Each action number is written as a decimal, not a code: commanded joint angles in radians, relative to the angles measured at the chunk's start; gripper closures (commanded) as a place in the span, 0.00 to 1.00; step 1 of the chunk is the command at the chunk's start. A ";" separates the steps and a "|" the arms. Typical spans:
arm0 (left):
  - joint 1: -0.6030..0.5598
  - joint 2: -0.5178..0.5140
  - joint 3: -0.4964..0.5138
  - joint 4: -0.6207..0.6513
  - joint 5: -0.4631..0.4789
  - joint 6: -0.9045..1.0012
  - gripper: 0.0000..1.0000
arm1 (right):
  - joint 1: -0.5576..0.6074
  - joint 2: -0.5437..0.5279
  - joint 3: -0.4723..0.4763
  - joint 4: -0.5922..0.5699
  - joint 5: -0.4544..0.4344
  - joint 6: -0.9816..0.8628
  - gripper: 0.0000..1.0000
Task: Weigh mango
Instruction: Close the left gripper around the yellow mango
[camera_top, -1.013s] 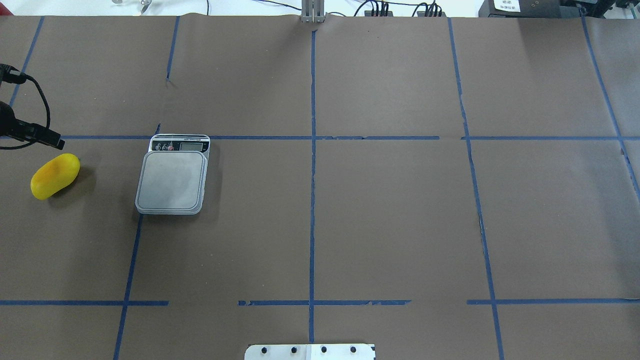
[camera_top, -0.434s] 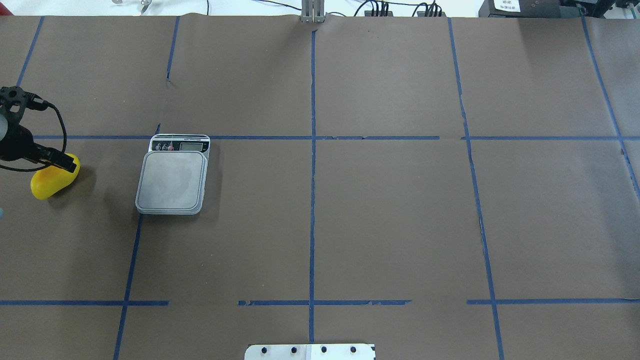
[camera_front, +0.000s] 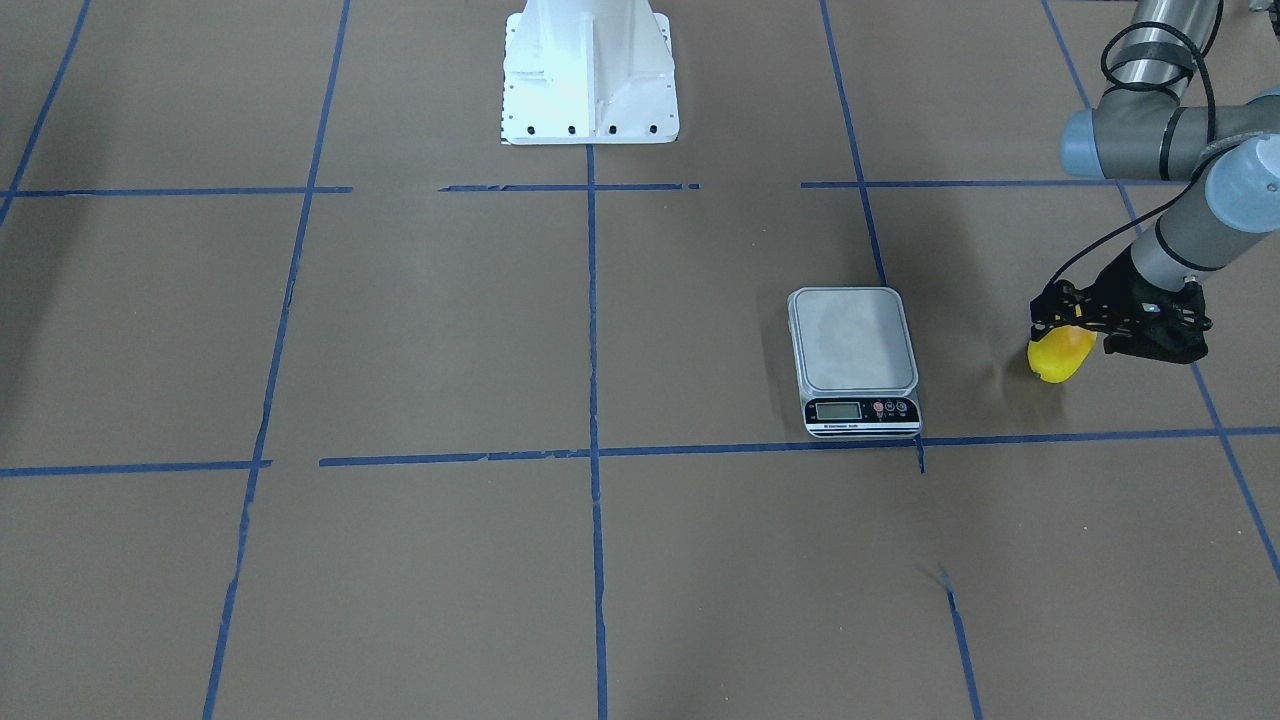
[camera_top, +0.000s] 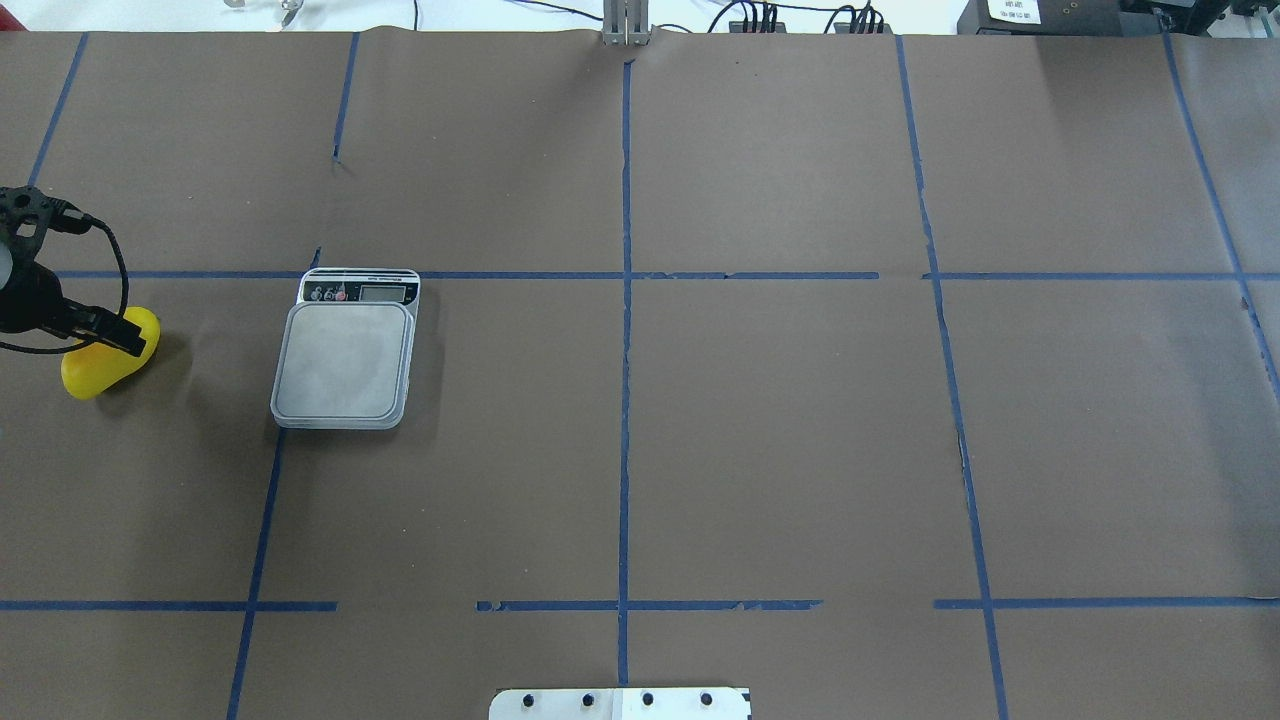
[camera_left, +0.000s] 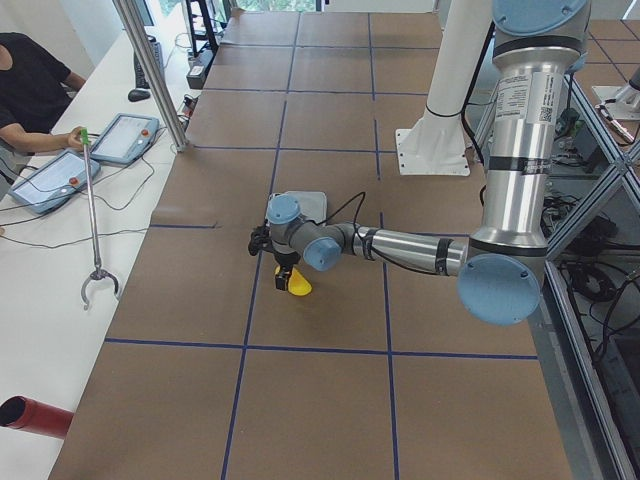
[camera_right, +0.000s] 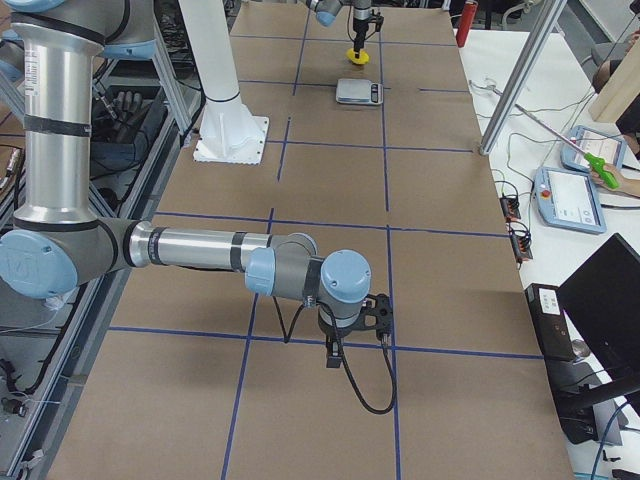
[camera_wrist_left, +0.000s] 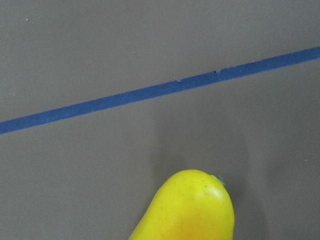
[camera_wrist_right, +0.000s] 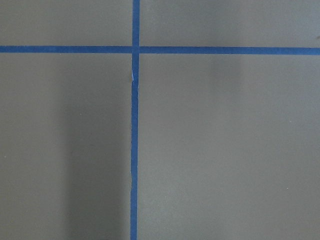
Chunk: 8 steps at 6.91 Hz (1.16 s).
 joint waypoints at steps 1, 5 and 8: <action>0.026 0.001 0.022 -0.002 -0.002 -0.003 0.00 | 0.000 0.000 -0.001 0.000 0.000 0.001 0.00; 0.038 -0.001 0.039 -0.003 -0.002 -0.002 0.09 | 0.000 0.000 0.001 0.000 0.000 0.001 0.00; 0.037 -0.001 0.021 -0.003 -0.003 0.011 1.00 | 0.000 0.000 0.001 0.000 0.000 0.000 0.00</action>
